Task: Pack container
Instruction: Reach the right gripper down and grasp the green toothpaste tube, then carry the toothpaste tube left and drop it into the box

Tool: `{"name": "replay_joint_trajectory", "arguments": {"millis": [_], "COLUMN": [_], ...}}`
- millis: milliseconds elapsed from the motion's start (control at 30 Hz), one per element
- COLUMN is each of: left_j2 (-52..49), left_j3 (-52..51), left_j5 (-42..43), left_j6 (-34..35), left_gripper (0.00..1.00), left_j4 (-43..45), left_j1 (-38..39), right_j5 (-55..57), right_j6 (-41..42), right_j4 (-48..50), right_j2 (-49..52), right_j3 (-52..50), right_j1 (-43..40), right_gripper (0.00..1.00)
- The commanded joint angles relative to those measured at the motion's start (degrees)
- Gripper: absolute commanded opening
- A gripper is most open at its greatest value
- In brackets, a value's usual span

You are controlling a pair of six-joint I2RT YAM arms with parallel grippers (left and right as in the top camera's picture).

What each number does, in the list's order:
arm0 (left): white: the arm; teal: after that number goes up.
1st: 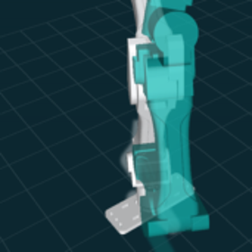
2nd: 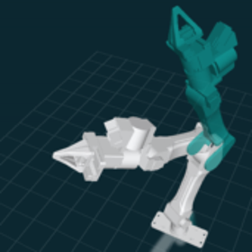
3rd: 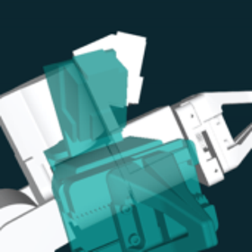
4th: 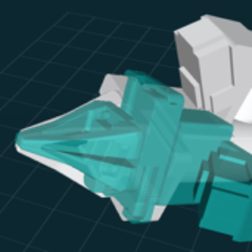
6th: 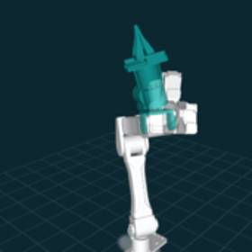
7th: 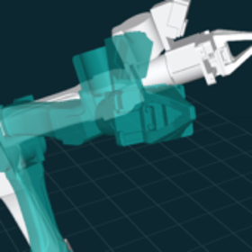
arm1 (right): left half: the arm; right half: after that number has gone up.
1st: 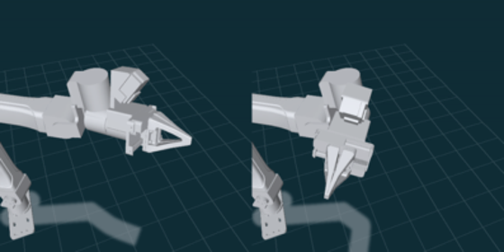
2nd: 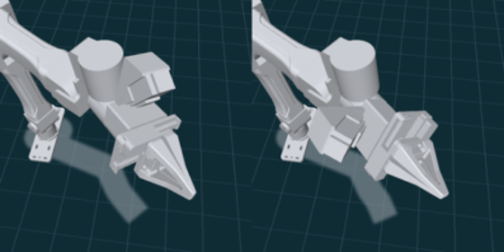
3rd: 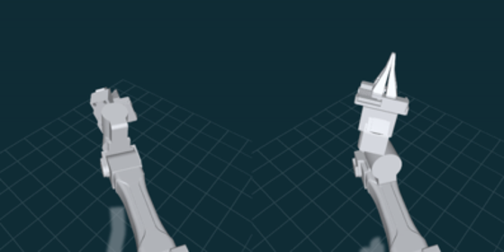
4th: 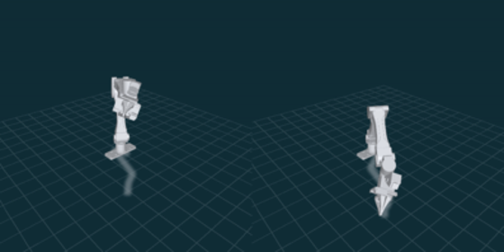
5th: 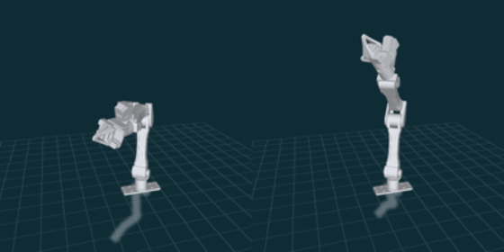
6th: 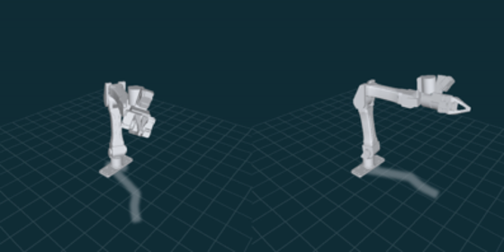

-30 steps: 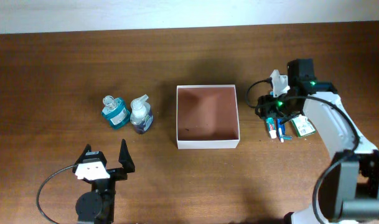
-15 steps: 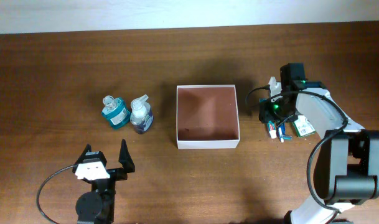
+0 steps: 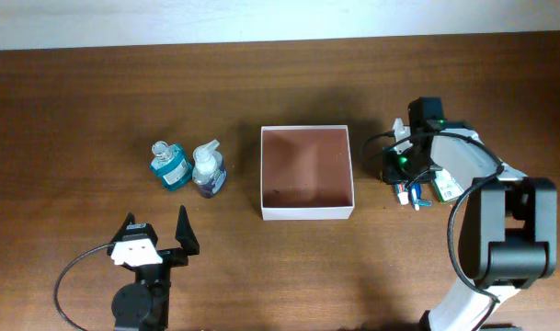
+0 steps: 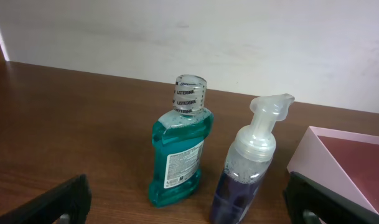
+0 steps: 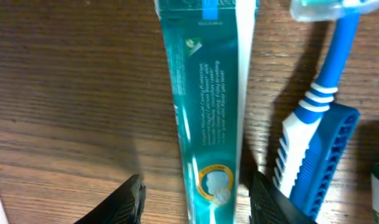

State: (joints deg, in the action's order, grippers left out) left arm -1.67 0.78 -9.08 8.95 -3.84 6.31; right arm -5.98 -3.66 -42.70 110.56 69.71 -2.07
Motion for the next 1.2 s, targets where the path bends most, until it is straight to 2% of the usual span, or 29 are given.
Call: {"name": "replay_joint_trajectory", "arguments": {"millis": [0, 67, 233, 400, 500, 833, 1000, 1167], "left_j2": [-0.1, -0.1, -0.1, -0.1, -0.1, -0.1, -0.1, -0.1], "left_j3": [-0.2, -0.2, -0.2, -0.2, -0.2, -0.2, -0.2, -0.2], "left_j5": [-0.7, -0.7, -0.7, -0.7, -0.7, -0.7, -0.7, -0.6], "left_j6": [-0.9, -0.9, -0.9, -0.9, -0.9, -0.9, -0.9, -0.9], "left_gripper": [0.99, 0.99, 1.0, 0.99, 0.99, 0.99, 1.0, 1.0], "left_j4": [0.1, 0.1, 0.1, 0.1, 0.1, 0.1, 0.1, 0.1], "left_j1": [-0.1, -0.1, -0.1, -0.1, -0.1, -0.1, -0.1, -0.1], "right_j5": [0.7, 1.0, 1.8, 2.2, 2.2, 1.9, 2.0, 2.0], "right_j6": [-0.4, -0.4, -0.4, -0.3, 2.0, 7.4, 9.8, 16.1], "right_j4": [0.3, 1.0, 1.4, 0.7, -3.4, -21.8, -25.5, -25.8], "right_j2": [1.2, 1.6, 2.3, 2.1, 1.0, -3.6, -4.2, -4.0], "right_j3": [0.7, 0.1, -1.0, 0.1, 3.9, 23.7, 29.6, 29.5], "right_j1": [1.0, 1.0, 1.0, 1.0, 1.0, 7.6, 14.2, 19.9], "right_gripper": [0.47, 0.46, 0.22, 0.1, 0.04, 0.04, 0.06, 0.06]}}
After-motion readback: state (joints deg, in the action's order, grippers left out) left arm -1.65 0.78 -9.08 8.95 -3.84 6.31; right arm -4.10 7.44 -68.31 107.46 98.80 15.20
